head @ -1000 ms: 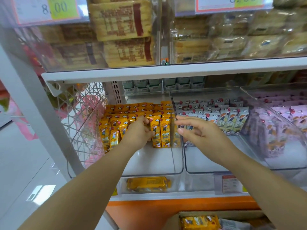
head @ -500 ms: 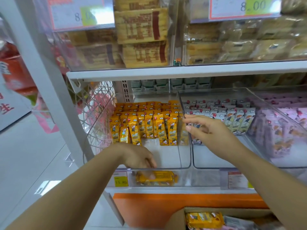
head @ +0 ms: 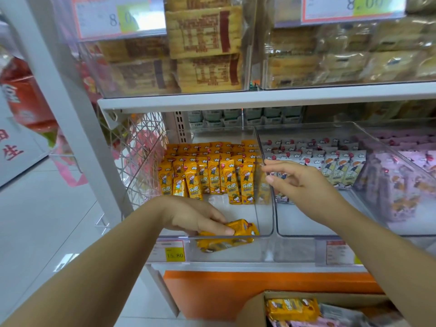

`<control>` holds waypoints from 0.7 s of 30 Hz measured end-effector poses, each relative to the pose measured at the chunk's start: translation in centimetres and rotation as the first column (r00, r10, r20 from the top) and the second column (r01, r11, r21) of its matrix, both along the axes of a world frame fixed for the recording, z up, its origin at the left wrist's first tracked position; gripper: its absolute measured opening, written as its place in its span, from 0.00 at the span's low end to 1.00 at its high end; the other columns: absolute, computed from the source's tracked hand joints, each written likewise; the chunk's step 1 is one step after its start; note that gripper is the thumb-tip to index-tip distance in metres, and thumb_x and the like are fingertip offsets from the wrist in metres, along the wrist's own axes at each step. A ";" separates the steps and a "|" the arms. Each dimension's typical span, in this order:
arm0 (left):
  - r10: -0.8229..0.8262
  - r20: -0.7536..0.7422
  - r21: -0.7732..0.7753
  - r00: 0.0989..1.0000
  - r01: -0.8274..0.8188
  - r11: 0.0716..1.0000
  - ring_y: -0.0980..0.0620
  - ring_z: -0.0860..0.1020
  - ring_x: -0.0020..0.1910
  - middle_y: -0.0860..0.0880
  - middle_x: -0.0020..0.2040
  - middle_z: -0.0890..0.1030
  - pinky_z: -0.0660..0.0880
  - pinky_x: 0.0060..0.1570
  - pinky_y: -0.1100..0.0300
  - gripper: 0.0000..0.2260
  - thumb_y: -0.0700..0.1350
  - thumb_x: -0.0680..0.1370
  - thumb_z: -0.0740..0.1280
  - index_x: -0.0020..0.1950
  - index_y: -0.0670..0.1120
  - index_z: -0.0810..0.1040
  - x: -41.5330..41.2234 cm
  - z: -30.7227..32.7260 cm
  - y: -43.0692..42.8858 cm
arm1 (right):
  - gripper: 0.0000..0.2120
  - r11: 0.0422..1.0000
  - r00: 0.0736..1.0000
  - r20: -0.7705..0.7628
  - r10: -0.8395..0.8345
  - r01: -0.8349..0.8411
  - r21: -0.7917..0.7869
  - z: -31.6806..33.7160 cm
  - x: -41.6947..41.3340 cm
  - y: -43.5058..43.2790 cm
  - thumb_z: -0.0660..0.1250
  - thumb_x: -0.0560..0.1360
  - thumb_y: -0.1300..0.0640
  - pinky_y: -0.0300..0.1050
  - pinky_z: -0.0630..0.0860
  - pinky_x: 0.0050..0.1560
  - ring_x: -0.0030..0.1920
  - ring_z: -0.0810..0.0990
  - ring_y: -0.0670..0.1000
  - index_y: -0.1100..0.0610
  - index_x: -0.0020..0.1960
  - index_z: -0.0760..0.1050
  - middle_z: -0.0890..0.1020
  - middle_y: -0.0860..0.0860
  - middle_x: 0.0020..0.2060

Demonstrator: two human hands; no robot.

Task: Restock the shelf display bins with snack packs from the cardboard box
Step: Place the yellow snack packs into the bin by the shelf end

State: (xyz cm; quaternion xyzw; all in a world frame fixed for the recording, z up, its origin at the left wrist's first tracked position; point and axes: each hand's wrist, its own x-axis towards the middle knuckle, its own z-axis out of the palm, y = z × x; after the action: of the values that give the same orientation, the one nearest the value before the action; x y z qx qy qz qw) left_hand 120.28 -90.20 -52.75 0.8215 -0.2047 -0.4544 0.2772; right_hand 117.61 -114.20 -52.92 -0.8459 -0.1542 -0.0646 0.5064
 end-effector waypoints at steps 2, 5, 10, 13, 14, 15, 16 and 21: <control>0.017 -0.013 -0.081 1.000 -0.018 0.997 0.62 0.76 0.42 0.61 0.42 0.78 0.70 0.47 0.65 0.11 0.58 0.75 0.67 0.49 0.53 0.79 -0.3 0.4 0.3 | 0.10 1.000 1.000 0.000 -0.006 0.006 -0.013 0.0 0.0 0.0 0.65 0.77 0.54 0.25 0.73 0.44 0.44 0.81 0.37 0.42 0.55 0.76 0.71 0.33 0.60; 0.107 0.045 -0.180 0.993 -0.097 0.979 0.56 0.77 0.45 0.53 0.47 0.78 0.72 0.50 0.60 0.12 0.52 0.73 0.70 0.52 0.47 0.77 -0.5 0.7 0.4 | 0.10 0.999 1.000 -0.005 -0.019 0.019 -0.027 0.1 -0.1 0.0 0.65 0.77 0.54 0.26 0.73 0.45 0.44 0.82 0.39 0.44 0.57 0.76 0.70 0.33 0.61; 0.499 0.181 -0.349 0.847 -0.419 0.838 0.56 0.78 0.43 0.55 0.48 0.80 0.77 0.53 0.55 0.09 0.48 0.77 0.69 0.55 0.51 0.74 -0.2 0.2 0.5 | 0.10 1.000 0.999 -0.030 -0.025 0.025 -0.004 0.1 -0.2 0.1 0.65 0.77 0.55 0.23 0.72 0.43 0.44 0.82 0.40 0.45 0.58 0.76 0.70 0.34 0.62; 0.650 0.414 -0.363 0.638 -0.539 0.760 0.48 0.80 0.42 0.46 0.49 0.81 0.78 0.50 0.47 0.07 0.47 0.78 0.68 0.53 0.47 0.73 1.0 -1.0 0.2 | 0.10 1.000 0.999 -0.035 -0.030 0.029 -0.004 0.1 -0.2 0.1 0.65 0.77 0.54 0.22 0.71 0.42 0.43 0.81 0.37 0.45 0.58 0.76 0.70 0.33 0.61; 0.656 0.478 -0.352 0.584 -0.557 0.752 0.46 0.80 0.43 0.43 0.47 0.81 0.79 0.49 0.47 0.05 0.46 0.78 0.67 0.50 0.46 0.73 1.5 -1.4 0.0 | 0.11 1.000 0.999 -0.037 -0.029 0.029 -0.001 0.1 -0.2 0.1 0.65 0.77 0.54 0.22 0.71 0.42 0.43 0.81 0.37 0.45 0.58 0.77 0.70 0.33 0.61; 0.651 0.524 -0.336 0.549 -0.570 0.750 0.45 0.81 0.43 0.42 0.46 0.82 0.80 0.48 0.48 0.05 0.45 0.78 0.67 0.47 0.45 0.73 2.0 -1.6 -0.4 | 0.11 1.000 0.999 -0.040 -0.027 0.028 0.005 0.1 -0.2 0.1 0.65 0.77 0.55 0.22 0.71 0.42 0.43 0.81 0.36 0.46 0.58 0.77 0.70 0.33 0.61; 0.646 0.552 -0.319 0.527 -0.582 0.748 0.45 0.82 0.44 0.42 0.46 0.82 0.80 0.47 0.49 0.05 0.44 0.79 0.66 0.46 0.46 0.72 2.5 -1.9 -0.7 | 0.11 1.000 0.999 -0.040 -0.024 0.025 0.010 0.1 -0.2 0.1 0.65 0.77 0.55 0.22 0.71 0.42 0.43 0.81 0.36 0.46 0.58 0.77 0.70 0.33 0.61; 0.590 0.649 -0.261 0.480 -0.588 0.766 0.42 0.81 0.48 0.40 0.47 0.82 0.79 0.47 0.47 0.04 0.42 0.79 0.64 0.49 0.42 0.72 4.5 -2.8 -2.7 | 0.11 1.000 0.999 -0.035 -0.007 0.008 0.018 0.0 -0.1 0.1 0.65 0.77 0.56 0.23 0.72 0.44 0.42 0.80 0.34 0.44 0.56 0.76 0.70 0.32 0.60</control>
State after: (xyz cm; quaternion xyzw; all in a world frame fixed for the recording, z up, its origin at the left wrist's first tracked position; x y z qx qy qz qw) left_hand 124.76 -92.91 -55.53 0.9481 -0.0001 0.0148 0.3177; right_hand 117.55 -114.12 -52.88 -0.8428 -0.1416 -0.0530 0.5165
